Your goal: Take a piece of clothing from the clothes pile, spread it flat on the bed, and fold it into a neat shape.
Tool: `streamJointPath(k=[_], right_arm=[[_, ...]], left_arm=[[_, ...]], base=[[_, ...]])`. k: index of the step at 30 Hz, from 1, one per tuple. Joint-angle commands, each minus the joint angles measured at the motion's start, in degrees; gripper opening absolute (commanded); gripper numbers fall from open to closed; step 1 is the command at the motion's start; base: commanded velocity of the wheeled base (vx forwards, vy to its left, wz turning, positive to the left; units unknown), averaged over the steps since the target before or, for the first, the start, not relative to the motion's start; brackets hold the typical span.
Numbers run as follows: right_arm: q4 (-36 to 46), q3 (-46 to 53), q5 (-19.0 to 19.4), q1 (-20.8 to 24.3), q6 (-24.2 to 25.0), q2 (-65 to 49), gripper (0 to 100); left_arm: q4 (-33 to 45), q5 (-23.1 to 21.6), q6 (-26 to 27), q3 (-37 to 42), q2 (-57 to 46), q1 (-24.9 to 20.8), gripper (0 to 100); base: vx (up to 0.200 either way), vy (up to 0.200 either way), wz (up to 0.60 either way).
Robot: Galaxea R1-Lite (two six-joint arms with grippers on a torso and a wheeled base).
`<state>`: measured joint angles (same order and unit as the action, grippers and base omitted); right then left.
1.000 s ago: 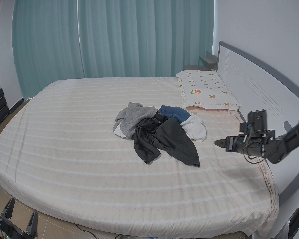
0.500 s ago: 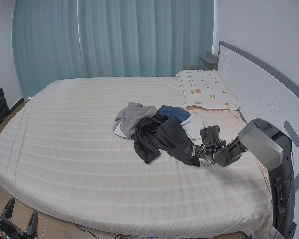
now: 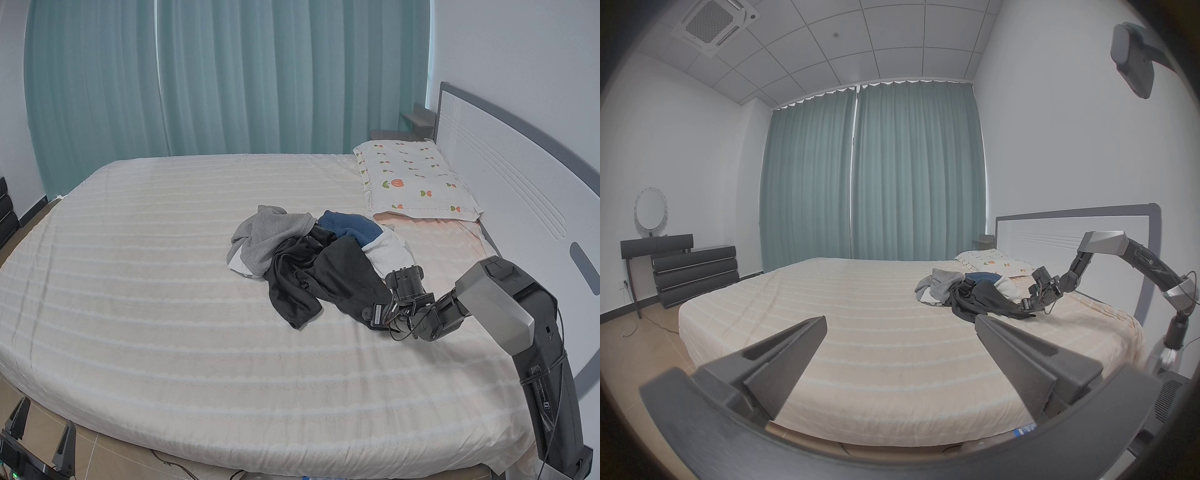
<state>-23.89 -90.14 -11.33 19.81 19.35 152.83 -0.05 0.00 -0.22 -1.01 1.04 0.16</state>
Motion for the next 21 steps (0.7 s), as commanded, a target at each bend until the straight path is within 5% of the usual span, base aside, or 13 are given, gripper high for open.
streamJointPath(k=[1, 7, 8, 14, 21], right_arm=[[1.48, -2.85, -0.28, 0.05, -0.01, 2.21, 100], [2.54, -3.82, -0.45, -0.03, 0.25, 2.73, 100], [2.36, -4.08, -0.54, -0.03, 0.34, 2.82, 0], [1.92, -1.8, -0.45, 0.14, 3.42, -0.17, 0], [1.48, 11.12, 5.7, 0.14, 9.13, -10.19, 0]], left_arm=[[-0.04, 0.0, -0.04, 0.92, -0.95, 0.02, 100], [-0.04, 0.0, -0.04, 0.92, -0.95, 0.02, 100], [0.05, 0.0, -0.04, 0.92, -0.95, 0.02, 100], [-0.04, 0.0, -0.04, 0.92, -0.95, 0.02, 100], [-0.04, 0.0, -0.04, 0.92, -0.95, 0.02, 100]], base=[[0.0, 0.0, 0.0], [0.0, 0.0, 0.0], [0.0, 0.0, 0.0], [0.0, 0.0, 0.0], [0.0, 0.0, 0.0]])
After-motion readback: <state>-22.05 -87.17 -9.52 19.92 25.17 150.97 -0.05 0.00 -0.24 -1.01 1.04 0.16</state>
